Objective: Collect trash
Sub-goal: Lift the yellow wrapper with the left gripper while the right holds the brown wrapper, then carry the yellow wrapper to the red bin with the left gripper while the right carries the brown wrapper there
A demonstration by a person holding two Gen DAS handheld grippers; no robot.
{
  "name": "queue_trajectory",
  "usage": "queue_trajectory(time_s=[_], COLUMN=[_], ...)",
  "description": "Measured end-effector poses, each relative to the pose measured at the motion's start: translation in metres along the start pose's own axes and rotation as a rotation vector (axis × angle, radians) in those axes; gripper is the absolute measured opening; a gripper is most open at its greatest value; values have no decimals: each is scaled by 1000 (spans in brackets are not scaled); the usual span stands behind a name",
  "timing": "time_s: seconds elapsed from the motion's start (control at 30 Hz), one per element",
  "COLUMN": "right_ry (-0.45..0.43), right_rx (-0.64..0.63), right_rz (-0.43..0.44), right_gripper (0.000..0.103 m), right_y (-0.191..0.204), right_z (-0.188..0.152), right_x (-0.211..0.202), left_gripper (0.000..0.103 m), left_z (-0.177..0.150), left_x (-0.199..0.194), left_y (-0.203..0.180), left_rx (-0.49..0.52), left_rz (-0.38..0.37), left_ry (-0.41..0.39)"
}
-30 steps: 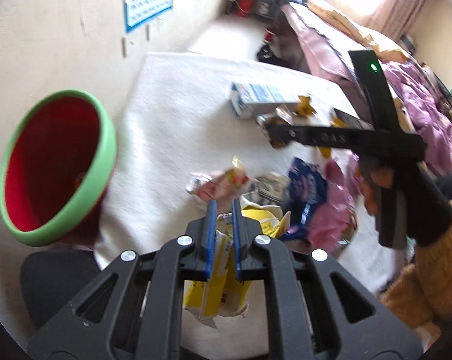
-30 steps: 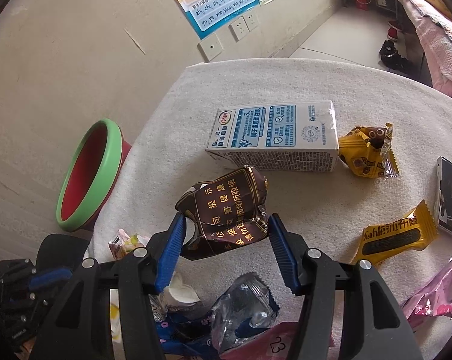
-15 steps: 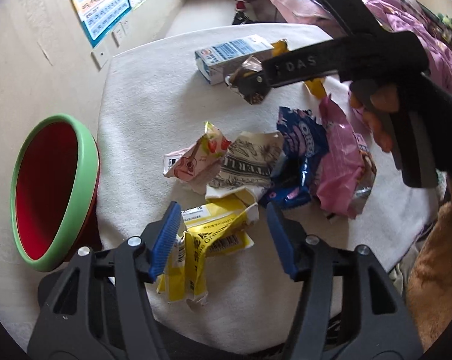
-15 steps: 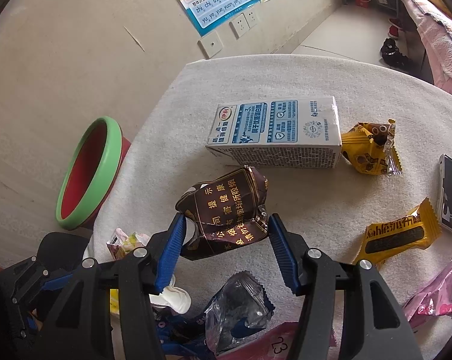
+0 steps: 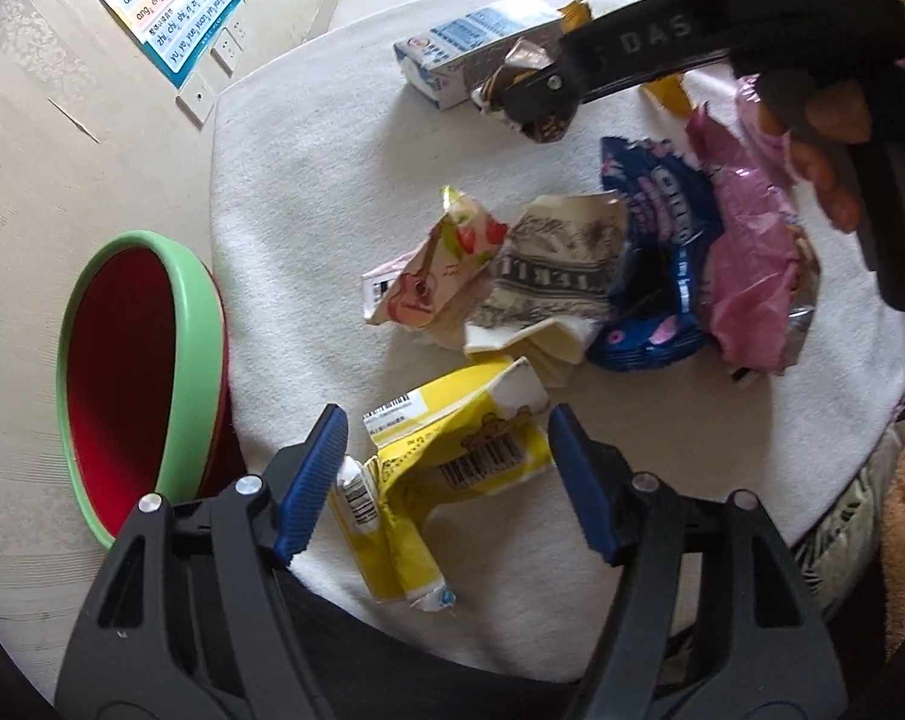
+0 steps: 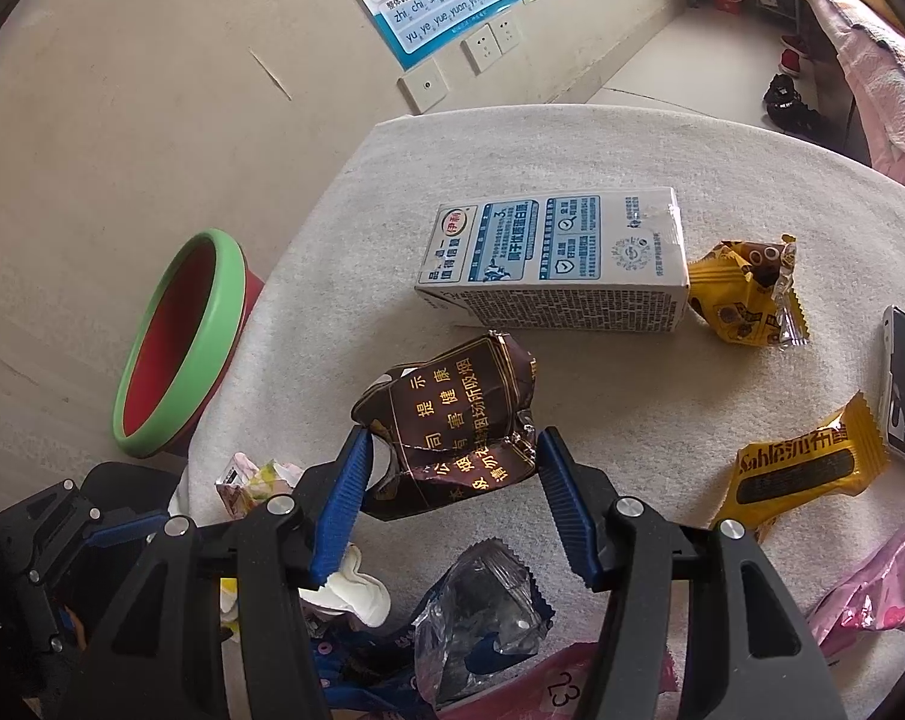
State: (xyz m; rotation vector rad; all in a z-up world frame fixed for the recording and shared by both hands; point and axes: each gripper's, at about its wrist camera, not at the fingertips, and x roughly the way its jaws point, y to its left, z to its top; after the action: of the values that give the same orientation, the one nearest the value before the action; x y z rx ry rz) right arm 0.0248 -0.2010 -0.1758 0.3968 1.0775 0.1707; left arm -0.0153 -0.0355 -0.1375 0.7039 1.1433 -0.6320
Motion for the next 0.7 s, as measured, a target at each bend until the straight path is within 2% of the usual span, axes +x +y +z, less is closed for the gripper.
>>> queue_trajectory(time_s=[0.17, 0.5, 0.7], right_ry=[1, 2, -16], right_rx=[2, 5, 1], right_rz=[2, 3, -1], right_gripper=[56, 56, 55], right_y=[-1, -1, 0], right_z=[1, 1, 0], right_x=[0, 1, -2], left_gripper=[63, 58, 58], left_z=[-2, -14, -19], left_x=[13, -5, -27], left_y=[2, 19, 40], left_rx=[-15, -156, -336], left_rz=[-16, -103, -152], left_ry=[37, -31, -133])
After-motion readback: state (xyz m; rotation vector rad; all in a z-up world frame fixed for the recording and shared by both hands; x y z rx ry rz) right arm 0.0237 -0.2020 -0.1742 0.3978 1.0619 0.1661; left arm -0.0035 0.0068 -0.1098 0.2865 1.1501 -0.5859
